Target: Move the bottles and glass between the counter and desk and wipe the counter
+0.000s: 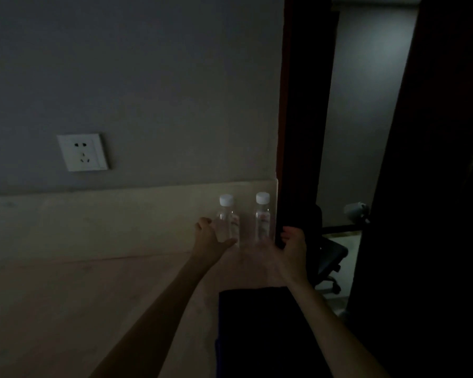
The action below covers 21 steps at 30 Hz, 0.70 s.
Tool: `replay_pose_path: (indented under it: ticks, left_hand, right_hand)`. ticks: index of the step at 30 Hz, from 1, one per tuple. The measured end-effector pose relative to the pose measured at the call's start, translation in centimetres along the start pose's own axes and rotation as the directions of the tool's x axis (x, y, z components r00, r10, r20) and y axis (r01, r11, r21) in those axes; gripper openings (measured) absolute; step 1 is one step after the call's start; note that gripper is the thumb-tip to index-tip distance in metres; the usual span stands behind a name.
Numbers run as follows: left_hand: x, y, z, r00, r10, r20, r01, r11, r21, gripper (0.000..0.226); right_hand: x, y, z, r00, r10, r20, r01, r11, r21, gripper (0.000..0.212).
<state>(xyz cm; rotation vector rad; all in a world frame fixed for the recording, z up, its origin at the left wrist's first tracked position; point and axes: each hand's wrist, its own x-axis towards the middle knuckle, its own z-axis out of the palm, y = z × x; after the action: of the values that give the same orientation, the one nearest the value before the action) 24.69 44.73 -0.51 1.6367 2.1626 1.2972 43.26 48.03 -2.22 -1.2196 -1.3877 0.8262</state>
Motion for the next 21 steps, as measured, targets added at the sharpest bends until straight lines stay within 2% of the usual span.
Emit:
replay_pose_path:
  ticks: [1,3,7,9,11,14,15,17,19,20,21]
  left_hand:
    - [-0.5,-0.2,-0.5,1.000,-0.023,-0.017,0.022,1.000,-0.017,0.079]
    - [-2.2,-0.7,-1.9,0.992,-0.088,-0.087,0.078,0.991,-0.107,0.076]
    - [-8.4,-2.0,-7.6,0.951,-0.244,-0.189,0.159,0.912,-0.378,0.051]
    - [-13.2,-3.3,-11.0,0.925,-0.292,-0.242,0.154,0.872,-0.465,0.037]
    - [-18.9,-4.8,-14.3,0.877,-0.338,-0.341,0.131,0.852,-0.507,0.025]
    - [-28.2,-7.3,-18.3,0.757,-0.442,-0.481,0.167,0.843,-0.511,0.015]
    - [-31.4,-8.3,-19.3,0.695,-0.492,-0.525,0.208,0.836,-0.508,0.016]
    - [-37.8,-10.8,-20.6,0.554,-0.592,-0.585,0.322,0.800,-0.506,0.016]
    - [-44.5,-13.8,-20.4,0.403,-0.719,-0.567,0.466,0.694,-0.549,0.008]
    - [-47.8,-15.3,-19.8,0.319,-0.792,-0.521,0.539,0.603,-0.588,0.008]
    - [-51.1,-16.7,-19.0,0.231,-0.860,-0.456,0.598,0.495,-0.631,0.010]
  right_hand:
    - [-0.7,-0.2,-0.1,1.000,-0.001,-0.009,0.001,1.000,0.030,0.050]
    - [-2.6,-0.8,0.0,0.998,-0.014,0.058,0.010,0.998,0.069,0.041]
    - [-9.5,-3.1,1.6,0.960,-0.111,0.257,0.046,0.968,0.247,0.027]
    - [-14.5,-5.0,2.9,0.912,-0.154,0.379,0.028,0.948,0.318,0.017]
    - [-19.9,-6.4,4.3,0.809,-0.189,0.557,-0.027,0.934,0.356,0.012]
    - [-27.9,-6.8,6.3,0.596,-0.268,0.757,-0.105,0.908,0.405,0.013]
    - [-30.5,-6.6,6.9,0.493,-0.297,0.817,-0.132,0.903,0.408,0.015]
    - [-35.7,-4.4,8.4,0.211,-0.286,0.935,-0.185,0.927,0.325,0.018]
    - [-40.7,0.2,9.7,-0.067,-0.171,0.983,-0.187,0.970,0.156,0.016]
    - [-42.9,3.4,10.4,-0.166,-0.087,0.982,-0.169,0.984,0.059,0.015]
    - [-44.7,7.0,11.0,-0.229,0.013,0.973,-0.142,0.989,-0.046,0.014]
